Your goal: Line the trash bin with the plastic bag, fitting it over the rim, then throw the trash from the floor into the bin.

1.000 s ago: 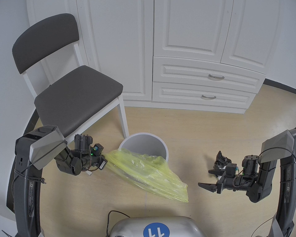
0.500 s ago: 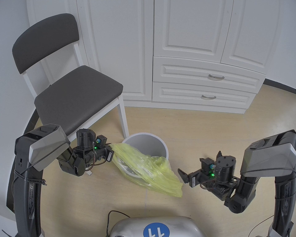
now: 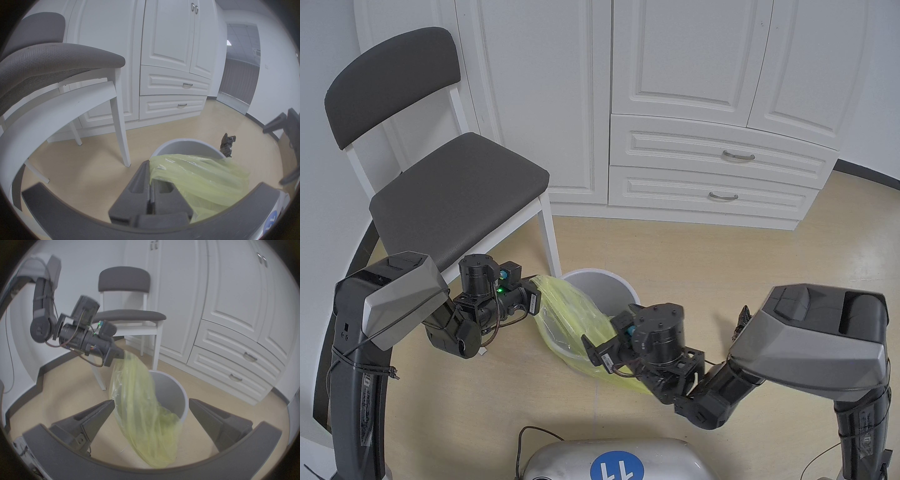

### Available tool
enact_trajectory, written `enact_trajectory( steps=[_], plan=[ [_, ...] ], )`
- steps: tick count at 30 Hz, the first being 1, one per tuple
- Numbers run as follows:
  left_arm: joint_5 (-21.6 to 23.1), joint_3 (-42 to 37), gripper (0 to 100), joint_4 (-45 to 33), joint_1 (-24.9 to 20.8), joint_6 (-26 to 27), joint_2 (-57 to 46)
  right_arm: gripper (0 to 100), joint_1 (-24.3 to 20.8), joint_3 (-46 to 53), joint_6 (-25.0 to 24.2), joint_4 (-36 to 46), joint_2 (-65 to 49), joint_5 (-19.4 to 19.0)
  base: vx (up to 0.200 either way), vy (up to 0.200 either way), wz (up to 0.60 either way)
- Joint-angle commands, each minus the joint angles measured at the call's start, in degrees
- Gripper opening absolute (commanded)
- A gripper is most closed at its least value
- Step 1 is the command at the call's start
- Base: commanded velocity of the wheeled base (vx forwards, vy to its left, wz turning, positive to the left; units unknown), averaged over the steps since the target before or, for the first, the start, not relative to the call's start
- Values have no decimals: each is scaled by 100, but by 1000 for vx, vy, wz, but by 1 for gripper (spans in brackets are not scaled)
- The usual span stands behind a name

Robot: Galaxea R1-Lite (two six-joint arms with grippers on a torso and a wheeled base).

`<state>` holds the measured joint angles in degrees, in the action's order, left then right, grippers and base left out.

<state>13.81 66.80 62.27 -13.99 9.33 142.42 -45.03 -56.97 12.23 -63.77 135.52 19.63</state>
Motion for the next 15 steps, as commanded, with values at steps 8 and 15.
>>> enact_trajectory(
  steps=[8, 15],
  plan=[
    [78, 184, 0, 101, -16, -344, 84, 100, -559, -1115, 852, 884, 994, 990, 0, 0, 0],
    [78, 184, 0, 101, -7, -344, 84, 100, -454, -1880, 869, 1086, 1574, 1553, 0, 0, 0]
  ],
)
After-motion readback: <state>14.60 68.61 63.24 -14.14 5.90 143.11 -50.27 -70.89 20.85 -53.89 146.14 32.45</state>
